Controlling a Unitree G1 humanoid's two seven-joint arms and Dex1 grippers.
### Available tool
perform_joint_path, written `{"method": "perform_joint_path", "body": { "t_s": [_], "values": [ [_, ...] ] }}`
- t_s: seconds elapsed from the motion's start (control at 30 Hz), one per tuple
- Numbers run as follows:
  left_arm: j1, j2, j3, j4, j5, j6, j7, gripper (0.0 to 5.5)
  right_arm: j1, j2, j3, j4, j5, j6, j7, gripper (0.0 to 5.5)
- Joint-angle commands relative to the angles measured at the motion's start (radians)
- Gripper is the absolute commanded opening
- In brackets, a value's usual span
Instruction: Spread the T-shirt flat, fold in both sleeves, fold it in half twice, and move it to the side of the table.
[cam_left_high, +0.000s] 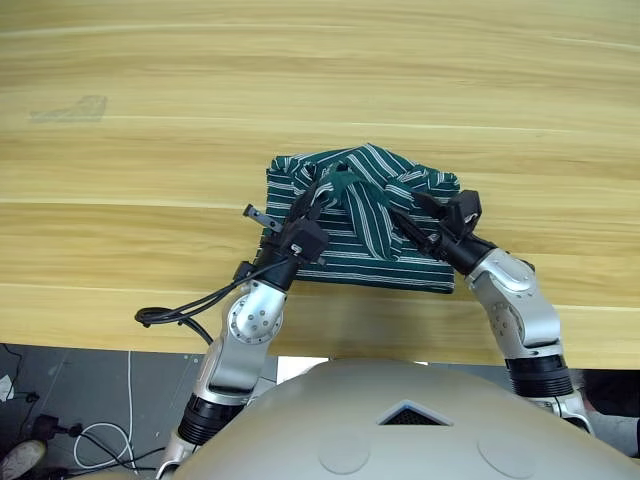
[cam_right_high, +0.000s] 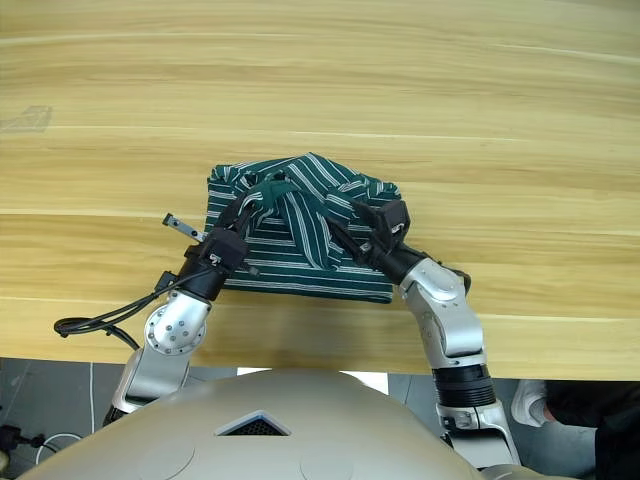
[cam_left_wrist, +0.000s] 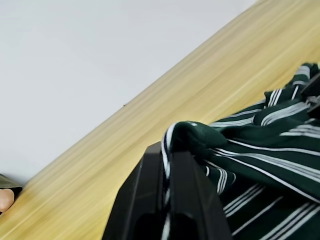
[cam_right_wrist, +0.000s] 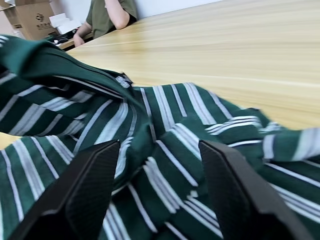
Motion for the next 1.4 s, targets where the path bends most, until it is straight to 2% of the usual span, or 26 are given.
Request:
{"method": "perform_joint_path", "body": {
  "t_s": [0.03, 0.77, 1.27, 1.4],
  "values": [
    [-0.017, 0.007, 0.004, 0.019, 0.024, -0.015, 0.009, 0.03, 0.012, 0.010, 0.006, -0.025, 0.008, 0.011, 0.006, 2.92],
    [-0.038, 0.001, -0.002, 0.063, 0.058, -0.048, 0.037, 0.03, 0.001, 0.050, 0.046, 0.046, -0.024, 0.035, 0.005, 2.92],
    [-0.044, -0.009, -0.009, 0.093, 0.071, -0.056, 0.055, 0.00, 0.010, 0.044, 0.051, 0.049, -0.035, 0.033, 0.003, 0.15],
    [-0.052, -0.013, -0.006, 0.109, 0.075, -0.060, 0.057, 0.00, 0.002, 0.038, 0.047, 0.047, -0.033, 0.028, 0.010, 0.04]
  ]
}}
